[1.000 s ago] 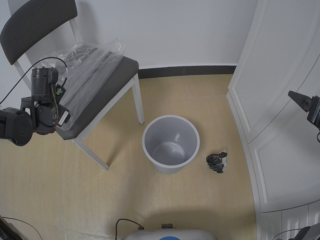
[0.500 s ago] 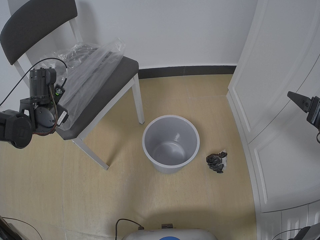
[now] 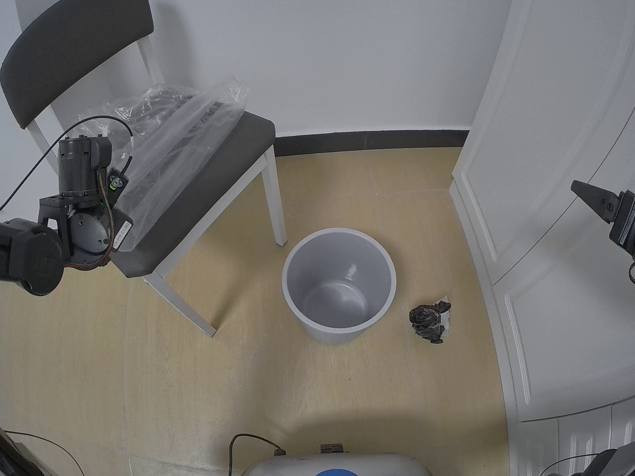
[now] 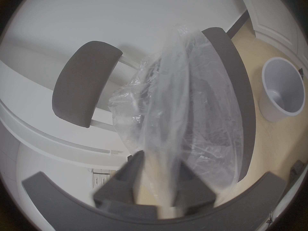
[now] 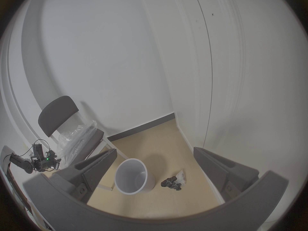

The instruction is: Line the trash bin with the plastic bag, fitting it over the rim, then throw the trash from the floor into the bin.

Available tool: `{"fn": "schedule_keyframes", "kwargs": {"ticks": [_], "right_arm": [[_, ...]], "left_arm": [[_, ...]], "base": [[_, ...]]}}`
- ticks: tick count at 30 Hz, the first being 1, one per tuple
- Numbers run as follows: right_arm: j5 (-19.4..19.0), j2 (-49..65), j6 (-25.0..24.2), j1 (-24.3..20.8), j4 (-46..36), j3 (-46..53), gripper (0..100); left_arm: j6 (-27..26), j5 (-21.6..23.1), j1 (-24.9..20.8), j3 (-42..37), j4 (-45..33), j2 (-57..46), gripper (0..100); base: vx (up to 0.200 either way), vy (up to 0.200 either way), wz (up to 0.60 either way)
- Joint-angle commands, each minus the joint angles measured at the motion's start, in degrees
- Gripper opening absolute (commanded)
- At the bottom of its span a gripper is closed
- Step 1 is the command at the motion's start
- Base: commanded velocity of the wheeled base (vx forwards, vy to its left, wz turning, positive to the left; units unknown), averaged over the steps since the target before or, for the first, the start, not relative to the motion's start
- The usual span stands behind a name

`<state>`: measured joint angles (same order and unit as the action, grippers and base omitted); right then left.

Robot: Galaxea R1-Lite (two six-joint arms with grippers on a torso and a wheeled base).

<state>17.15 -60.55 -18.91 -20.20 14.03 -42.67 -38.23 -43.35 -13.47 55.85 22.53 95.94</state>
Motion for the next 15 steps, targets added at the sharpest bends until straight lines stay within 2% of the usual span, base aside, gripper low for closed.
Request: {"fn": "schedule_keyframes", "kwargs": {"ticks": [1,10,15], "right_arm": [[0.0,0.2,0.0,0.0,0.0,0.0,100],[-0.2,-0.4,0.0,-0.1,0.3,0.0,100],[0.1,-1.8,-1.0,-4.7,0.9,0.6,100]], "left_arm": [[0.0,-0.1,-0.2,-0.3,0.1,-0.8,0],[0.1,-0.1,-0.2,-0.9,1.0,-0.8,0],[0.1,0.0,-1.2,-1.1,2.4,-2.2,0]], "base": [[0.0,0.0,0.0],[0.0,0.0,0.0],[0.0,0.0,0.0]]}}
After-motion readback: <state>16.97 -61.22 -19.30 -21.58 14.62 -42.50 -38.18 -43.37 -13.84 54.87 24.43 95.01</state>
